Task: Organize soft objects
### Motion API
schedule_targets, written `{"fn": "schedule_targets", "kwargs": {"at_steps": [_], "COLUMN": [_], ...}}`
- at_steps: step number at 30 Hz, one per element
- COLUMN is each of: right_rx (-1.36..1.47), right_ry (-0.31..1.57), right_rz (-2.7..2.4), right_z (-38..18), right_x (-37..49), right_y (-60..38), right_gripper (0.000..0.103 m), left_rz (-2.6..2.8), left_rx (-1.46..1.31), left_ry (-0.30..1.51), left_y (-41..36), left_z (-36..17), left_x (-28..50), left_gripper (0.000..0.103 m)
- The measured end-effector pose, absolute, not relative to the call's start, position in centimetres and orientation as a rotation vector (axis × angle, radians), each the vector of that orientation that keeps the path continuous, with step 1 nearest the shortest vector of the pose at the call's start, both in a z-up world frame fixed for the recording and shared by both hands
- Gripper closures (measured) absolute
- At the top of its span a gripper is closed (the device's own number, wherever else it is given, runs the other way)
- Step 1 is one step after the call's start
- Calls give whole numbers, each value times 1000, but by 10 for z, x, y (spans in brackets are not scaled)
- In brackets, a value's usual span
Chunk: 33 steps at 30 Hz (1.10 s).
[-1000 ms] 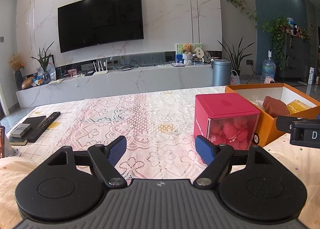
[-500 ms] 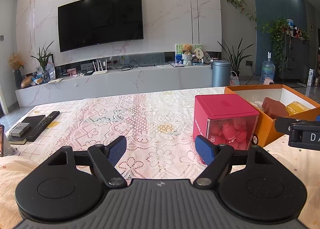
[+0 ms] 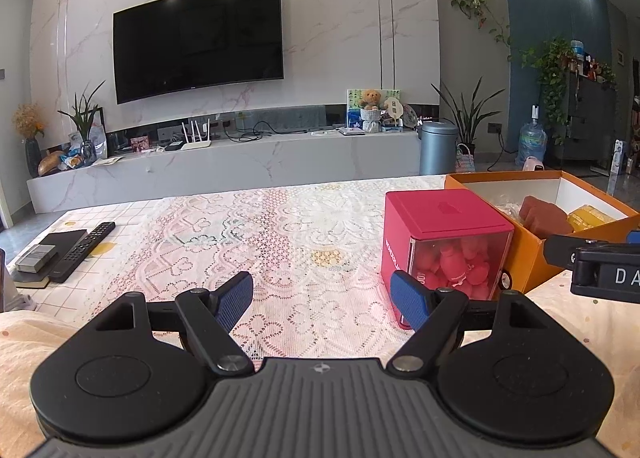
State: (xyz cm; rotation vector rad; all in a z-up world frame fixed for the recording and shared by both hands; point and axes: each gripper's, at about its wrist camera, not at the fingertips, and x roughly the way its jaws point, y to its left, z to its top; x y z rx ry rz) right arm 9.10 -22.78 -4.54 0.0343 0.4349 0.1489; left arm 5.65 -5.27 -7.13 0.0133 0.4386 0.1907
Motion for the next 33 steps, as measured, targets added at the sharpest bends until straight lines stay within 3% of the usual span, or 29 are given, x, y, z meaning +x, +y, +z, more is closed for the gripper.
{"fn": "schedule_targets", "kwargs": {"at_steps": [33], "right_rx": [21], "right_ry": [437], "right_rz": [161], "right_z": [-46], "right_x": [94], "right_y": [-230], "right_gripper": [3], "left_rz": [186], "left_rx": [0], "left_ry": [442], "left_y": [-53], "left_z": [-70], "left_x": [56], "left_gripper": [11]}}
